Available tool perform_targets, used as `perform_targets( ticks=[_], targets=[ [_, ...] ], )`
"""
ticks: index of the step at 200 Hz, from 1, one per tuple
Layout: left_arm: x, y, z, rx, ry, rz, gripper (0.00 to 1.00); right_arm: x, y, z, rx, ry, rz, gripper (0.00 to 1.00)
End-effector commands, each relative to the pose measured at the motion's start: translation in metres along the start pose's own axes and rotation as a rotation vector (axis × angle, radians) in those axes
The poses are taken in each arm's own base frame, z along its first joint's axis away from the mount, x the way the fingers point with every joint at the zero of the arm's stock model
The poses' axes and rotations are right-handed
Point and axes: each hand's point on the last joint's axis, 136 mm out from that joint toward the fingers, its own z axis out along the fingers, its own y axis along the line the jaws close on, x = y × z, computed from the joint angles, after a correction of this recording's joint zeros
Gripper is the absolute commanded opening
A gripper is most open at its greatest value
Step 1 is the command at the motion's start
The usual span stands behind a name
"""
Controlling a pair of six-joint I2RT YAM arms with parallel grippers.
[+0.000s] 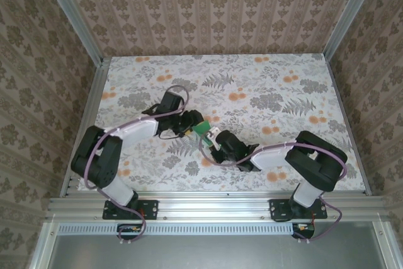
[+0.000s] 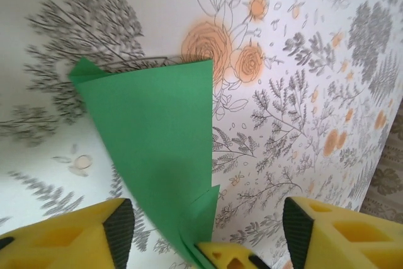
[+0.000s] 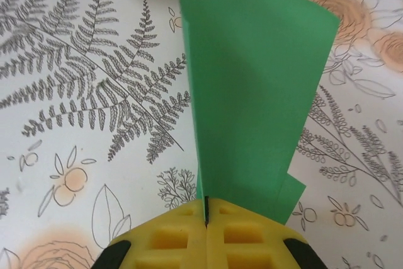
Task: Fold a paper plane with a square sheet of paper (pick it up from the middle)
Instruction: Fold the wing for the fifth time at the center of the table.
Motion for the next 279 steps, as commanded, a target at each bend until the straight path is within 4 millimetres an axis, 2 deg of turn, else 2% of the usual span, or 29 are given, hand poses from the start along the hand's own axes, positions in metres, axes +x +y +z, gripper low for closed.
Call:
perform_targets(
  ticks=[1,39,80,132,164,236,279],
  targets=[
    [0.0,0.022,-0.015,-0.063,-0.049,0.005,0.69,0.005,0.016,0.005,-0.144,0.057,0.203,0.0],
    [0.004,0.024,-0.026,-0.056,-0.072,0.046,0.67,0.002,0.018,0.012,-0.269,0.072,0.391,0.0],
    [0.009,0.016,-0.026,-0.026,-0.062,0.114,0.56,-0.008,0.012,0.014,-0.382,0.055,0.585,0.0],
    [0.02,0.007,-0.008,0.01,0.008,0.168,0.34,0.002,0.005,0.026,-0.421,0.123,0.745,0.0],
    [0.027,-0.004,0.006,0.053,0.05,0.186,0.28,0.009,-0.001,0.03,-0.412,0.163,0.818,0.0],
    [0.027,-0.029,0.029,0.126,0.082,0.188,0.27,0.022,-0.009,0.034,-0.376,0.201,0.879,0.0],
    [0.025,-0.027,0.044,0.125,0.093,0.189,0.27,0.023,-0.011,0.034,-0.365,0.204,0.881,0.0]
  ],
)
